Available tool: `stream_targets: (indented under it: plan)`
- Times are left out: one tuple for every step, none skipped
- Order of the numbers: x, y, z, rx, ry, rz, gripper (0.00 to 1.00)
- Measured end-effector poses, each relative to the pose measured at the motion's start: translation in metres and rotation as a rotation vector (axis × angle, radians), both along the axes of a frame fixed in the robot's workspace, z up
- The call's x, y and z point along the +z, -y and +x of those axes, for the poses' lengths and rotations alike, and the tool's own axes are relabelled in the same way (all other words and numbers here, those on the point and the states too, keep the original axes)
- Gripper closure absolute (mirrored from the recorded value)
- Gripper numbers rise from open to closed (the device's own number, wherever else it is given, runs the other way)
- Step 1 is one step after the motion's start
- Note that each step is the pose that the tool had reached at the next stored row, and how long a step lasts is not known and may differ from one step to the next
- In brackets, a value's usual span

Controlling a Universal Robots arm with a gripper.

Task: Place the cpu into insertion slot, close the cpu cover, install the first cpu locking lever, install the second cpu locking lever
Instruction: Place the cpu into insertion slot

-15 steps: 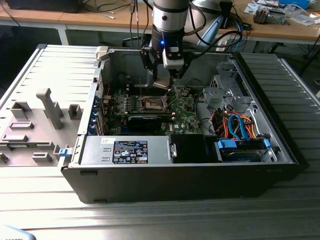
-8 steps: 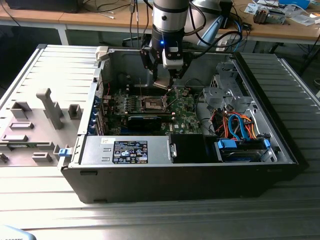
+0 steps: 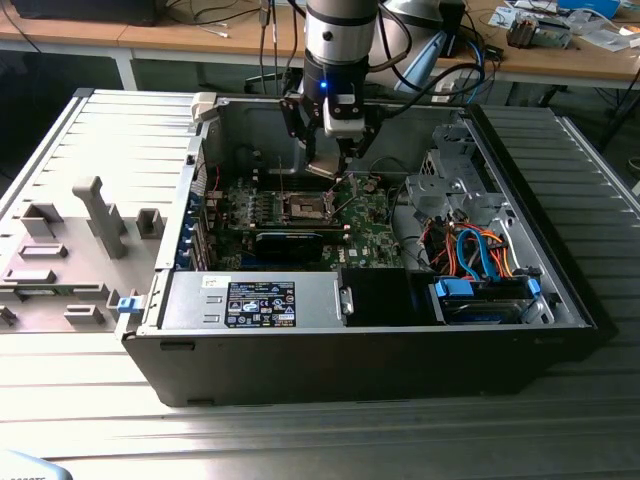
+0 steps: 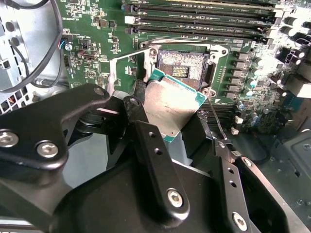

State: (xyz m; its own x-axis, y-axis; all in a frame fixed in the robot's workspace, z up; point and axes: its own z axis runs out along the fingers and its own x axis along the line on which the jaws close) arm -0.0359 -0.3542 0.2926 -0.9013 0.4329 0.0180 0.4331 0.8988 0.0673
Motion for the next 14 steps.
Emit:
stream_targets:
  plan:
    - [0.0000, 0.0000, 0.0000, -0.003, 0.0000, 0.0000, 0.46]
    - [-0.0001, 0.0000, 0.0000, -0.008, 0.0000, 0.0000, 0.46]
    - [-0.0002, 0.0000, 0.0000, -0.012, 0.0000, 0.0000, 0.46]
    - [-0.0002, 0.0000, 0.0000, -0.014, 0.0000, 0.0000, 0.46]
    - [-0.0002, 0.0000, 0.0000, -0.016, 0.0000, 0.0000, 0.46]
    - [-0.0002, 0.0000, 0.0000, -0.018, 0.0000, 0.0000, 0.46]
    - [-0.0002, 0.0000, 0.0000, -0.020, 0.0000, 0.0000, 0.46]
    - [-0.0003, 0.0000, 0.0000, -0.024, 0.0000, 0.0000, 0.46]
    - [-0.0003, 0.0000, 0.0000, -0.027, 0.0000, 0.0000, 0.46]
    - [-0.0003, 0.0000, 0.0000, -0.029, 0.0000, 0.0000, 0.46]
    - [-0.0004, 0.0000, 0.0000, -0.033, 0.0000, 0.0000, 0.46]
    - [-0.0004, 0.0000, 0.0000, -0.035, 0.0000, -0.0001, 0.46]
    - [-0.0004, 0.0000, 0.0000, -0.038, 0.0000, -0.0001, 0.46]
    - [-0.0005, 0.0000, 0.0000, -0.043, 0.0001, 0.0000, 0.46]
